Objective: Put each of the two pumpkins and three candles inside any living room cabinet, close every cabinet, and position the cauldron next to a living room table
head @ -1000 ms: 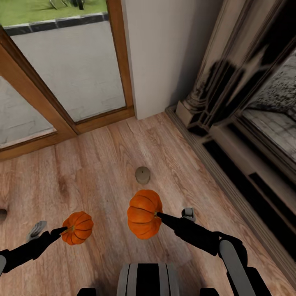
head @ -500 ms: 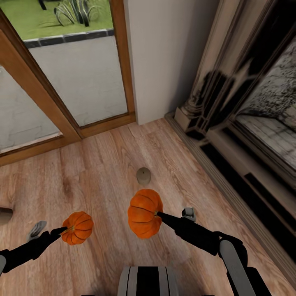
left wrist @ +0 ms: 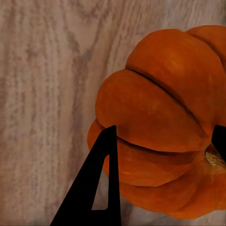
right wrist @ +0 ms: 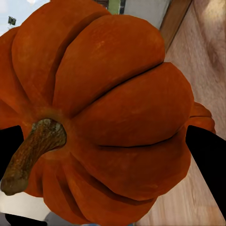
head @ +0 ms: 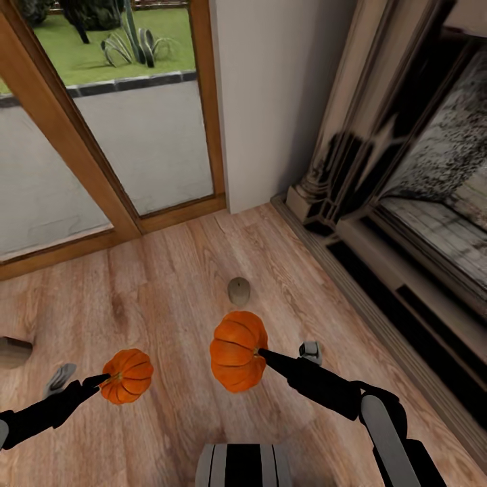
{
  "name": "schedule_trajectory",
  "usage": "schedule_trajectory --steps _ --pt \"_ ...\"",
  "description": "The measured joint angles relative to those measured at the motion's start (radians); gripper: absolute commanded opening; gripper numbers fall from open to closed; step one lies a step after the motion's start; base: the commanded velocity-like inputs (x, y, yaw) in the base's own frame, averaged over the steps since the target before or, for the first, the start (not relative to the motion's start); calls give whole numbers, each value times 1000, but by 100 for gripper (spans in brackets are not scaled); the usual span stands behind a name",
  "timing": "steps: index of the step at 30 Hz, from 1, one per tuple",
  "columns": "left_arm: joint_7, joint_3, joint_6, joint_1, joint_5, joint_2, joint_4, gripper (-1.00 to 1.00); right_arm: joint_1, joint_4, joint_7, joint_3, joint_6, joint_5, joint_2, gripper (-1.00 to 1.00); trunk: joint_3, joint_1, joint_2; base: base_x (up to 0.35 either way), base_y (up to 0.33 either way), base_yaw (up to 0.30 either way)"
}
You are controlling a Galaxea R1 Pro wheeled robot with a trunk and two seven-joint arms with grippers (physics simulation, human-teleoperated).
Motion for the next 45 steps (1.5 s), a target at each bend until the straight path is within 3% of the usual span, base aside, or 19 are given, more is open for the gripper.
schedule_trajectory --steps 7,23,45 --pt "0 1 1 0 3 3 0 -100 0 0 0 1 0 0 0 -100 27 -3 2 -82 22 0" --pt "0 2 -1 0 -3 2 1 -100 0 1 0 2 -23 7 0 -100 89 -10 5 -295 74 0" --pt "-2 2 1 0 2 4 -1 -100 0 -1 0 4 -29 1 0 -100 174 -20 10 -135 1 0"
